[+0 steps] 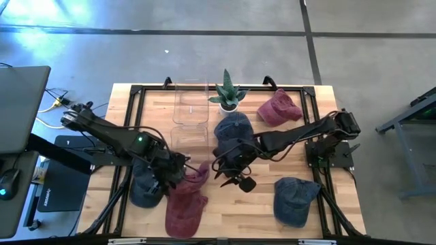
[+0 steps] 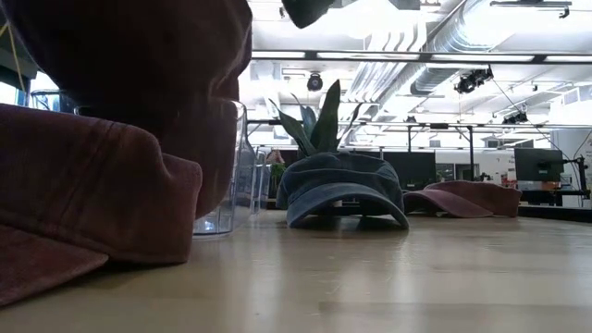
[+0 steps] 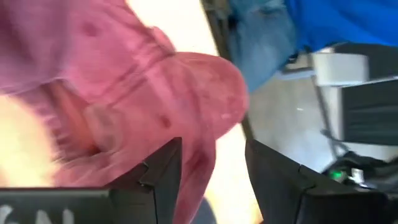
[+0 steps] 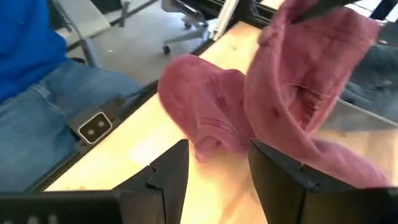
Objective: Pick & Place hat
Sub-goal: Put the bottom right red cap into the bottom transparent bin
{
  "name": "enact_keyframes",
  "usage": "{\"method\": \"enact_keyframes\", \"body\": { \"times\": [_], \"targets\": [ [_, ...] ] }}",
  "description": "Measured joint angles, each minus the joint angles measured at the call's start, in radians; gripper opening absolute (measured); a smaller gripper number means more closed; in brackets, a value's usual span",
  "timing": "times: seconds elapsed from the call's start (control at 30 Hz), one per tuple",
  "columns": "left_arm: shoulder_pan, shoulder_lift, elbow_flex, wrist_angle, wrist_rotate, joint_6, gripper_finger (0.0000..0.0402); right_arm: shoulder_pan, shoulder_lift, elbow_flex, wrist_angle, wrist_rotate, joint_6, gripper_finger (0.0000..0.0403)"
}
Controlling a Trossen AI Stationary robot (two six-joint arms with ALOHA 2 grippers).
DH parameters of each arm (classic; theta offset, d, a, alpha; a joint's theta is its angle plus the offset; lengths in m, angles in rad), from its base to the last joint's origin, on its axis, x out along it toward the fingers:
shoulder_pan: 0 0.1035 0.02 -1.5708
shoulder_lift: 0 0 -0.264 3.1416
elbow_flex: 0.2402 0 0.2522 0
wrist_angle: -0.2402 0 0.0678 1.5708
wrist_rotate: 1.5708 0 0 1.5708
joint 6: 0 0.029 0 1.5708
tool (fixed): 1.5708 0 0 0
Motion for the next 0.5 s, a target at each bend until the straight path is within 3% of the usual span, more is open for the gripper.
{"method": "enact_keyframes", "body": {
  "times": [0.13,0.27,0.37,0.5],
  "targets": [
    [-0.001,0.000,0.094,-0.136,-0.165,-0.023,0.0172,0.028,-0.033,0.000,-0.075,0.082,0.032,0.0149],
    [0.000,-0.001,0.166,-0.239,-0.396,-0.038,0.0172,0.088,-0.072,-0.003,-0.178,0.246,0.104,0.0139],
    [0.000,-0.001,0.165,-0.209,-0.592,-0.018,0.0172,0.144,-0.109,-0.055,-0.193,0.370,0.174,0.0131],
    [0.005,0.026,0.129,-0.076,-0.670,-0.015,0.0166,0.217,-0.164,-0.183,-0.162,0.528,0.300,0.0122]
  ]
}}
